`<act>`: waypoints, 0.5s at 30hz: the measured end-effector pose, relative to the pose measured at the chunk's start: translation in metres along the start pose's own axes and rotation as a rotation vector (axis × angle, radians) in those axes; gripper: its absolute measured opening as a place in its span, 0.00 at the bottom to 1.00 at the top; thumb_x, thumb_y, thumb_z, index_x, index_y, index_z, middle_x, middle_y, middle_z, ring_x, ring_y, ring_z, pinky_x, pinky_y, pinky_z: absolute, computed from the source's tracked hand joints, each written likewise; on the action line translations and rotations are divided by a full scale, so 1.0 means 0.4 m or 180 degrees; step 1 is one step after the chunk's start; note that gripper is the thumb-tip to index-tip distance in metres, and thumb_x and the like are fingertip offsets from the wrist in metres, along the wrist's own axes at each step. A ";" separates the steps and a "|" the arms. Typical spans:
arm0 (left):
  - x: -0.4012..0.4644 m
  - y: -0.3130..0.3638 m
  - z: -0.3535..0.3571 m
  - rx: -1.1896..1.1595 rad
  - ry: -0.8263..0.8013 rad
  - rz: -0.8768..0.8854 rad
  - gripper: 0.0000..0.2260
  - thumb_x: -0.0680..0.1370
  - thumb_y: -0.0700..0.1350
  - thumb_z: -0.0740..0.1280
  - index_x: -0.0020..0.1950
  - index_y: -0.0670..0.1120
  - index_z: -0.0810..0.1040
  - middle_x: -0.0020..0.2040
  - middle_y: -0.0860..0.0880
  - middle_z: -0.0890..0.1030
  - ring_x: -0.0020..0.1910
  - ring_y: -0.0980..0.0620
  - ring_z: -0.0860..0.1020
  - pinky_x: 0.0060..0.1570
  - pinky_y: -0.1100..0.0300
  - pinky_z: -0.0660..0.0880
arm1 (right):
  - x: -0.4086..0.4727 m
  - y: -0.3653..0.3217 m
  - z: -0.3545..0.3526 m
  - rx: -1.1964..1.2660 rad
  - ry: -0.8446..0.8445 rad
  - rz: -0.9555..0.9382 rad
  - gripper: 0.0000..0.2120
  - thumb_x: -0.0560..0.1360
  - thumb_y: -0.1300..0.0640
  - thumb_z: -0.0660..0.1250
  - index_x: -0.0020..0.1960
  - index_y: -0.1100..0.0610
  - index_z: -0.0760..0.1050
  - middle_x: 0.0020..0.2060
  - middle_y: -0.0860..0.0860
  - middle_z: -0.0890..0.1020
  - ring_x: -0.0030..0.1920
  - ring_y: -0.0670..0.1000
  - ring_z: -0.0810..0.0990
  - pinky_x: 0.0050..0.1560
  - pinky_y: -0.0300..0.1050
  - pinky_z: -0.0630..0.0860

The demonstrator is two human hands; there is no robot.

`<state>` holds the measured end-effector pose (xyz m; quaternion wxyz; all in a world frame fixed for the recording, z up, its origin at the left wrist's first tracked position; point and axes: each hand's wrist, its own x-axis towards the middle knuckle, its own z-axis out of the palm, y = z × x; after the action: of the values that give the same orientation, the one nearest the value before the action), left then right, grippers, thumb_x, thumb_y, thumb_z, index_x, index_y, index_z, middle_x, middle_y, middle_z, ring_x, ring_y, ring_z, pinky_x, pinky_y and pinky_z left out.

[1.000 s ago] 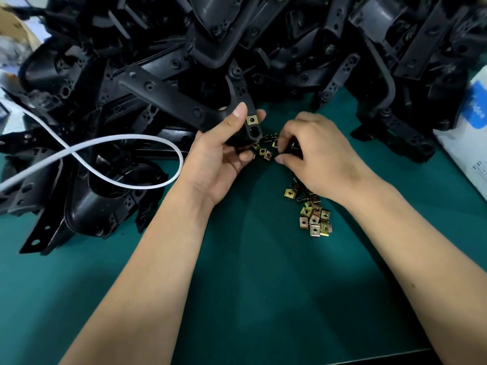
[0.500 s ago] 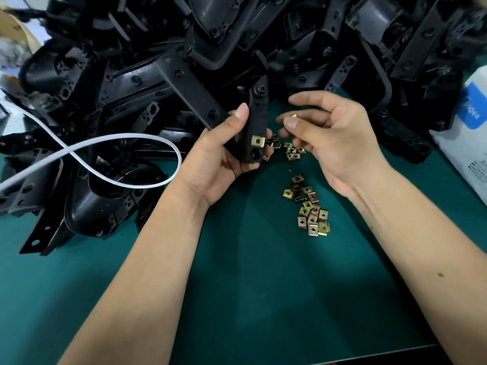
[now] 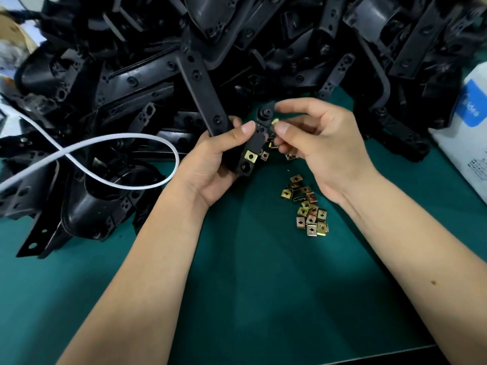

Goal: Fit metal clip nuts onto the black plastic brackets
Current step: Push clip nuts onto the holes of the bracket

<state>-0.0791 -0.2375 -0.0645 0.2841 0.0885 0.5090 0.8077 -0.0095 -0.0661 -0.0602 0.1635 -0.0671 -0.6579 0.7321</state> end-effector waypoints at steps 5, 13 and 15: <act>0.005 -0.007 0.002 -0.0001 0.0001 0.0063 0.09 0.75 0.41 0.74 0.46 0.47 0.74 0.46 0.47 0.84 0.46 0.49 0.84 0.48 0.55 0.82 | -0.001 0.007 0.003 -0.0262 -0.0095 0.0025 0.02 0.77 0.65 0.74 0.48 0.60 0.84 0.35 0.51 0.85 0.35 0.46 0.83 0.36 0.36 0.78; 0.009 -0.011 -0.001 -0.0128 0.0022 0.0130 0.10 0.71 0.43 0.77 0.43 0.48 0.76 0.46 0.48 0.86 0.48 0.51 0.86 0.51 0.56 0.83 | 0.006 0.010 -0.007 0.0160 -0.0158 0.0156 0.05 0.77 0.67 0.73 0.51 0.60 0.85 0.40 0.55 0.85 0.40 0.49 0.83 0.43 0.39 0.79; 0.008 -0.010 -0.002 -0.0093 0.0001 0.0104 0.10 0.71 0.43 0.77 0.43 0.48 0.76 0.47 0.48 0.86 0.47 0.51 0.86 0.50 0.56 0.83 | 0.008 0.009 -0.007 0.0100 -0.0224 0.0163 0.05 0.77 0.67 0.73 0.50 0.59 0.85 0.39 0.53 0.85 0.39 0.48 0.82 0.43 0.39 0.79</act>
<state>-0.0806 -0.2349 -0.0690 0.2720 0.0925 0.4958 0.8196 -0.0121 -0.0626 -0.0637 0.1224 -0.0556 -0.6497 0.7482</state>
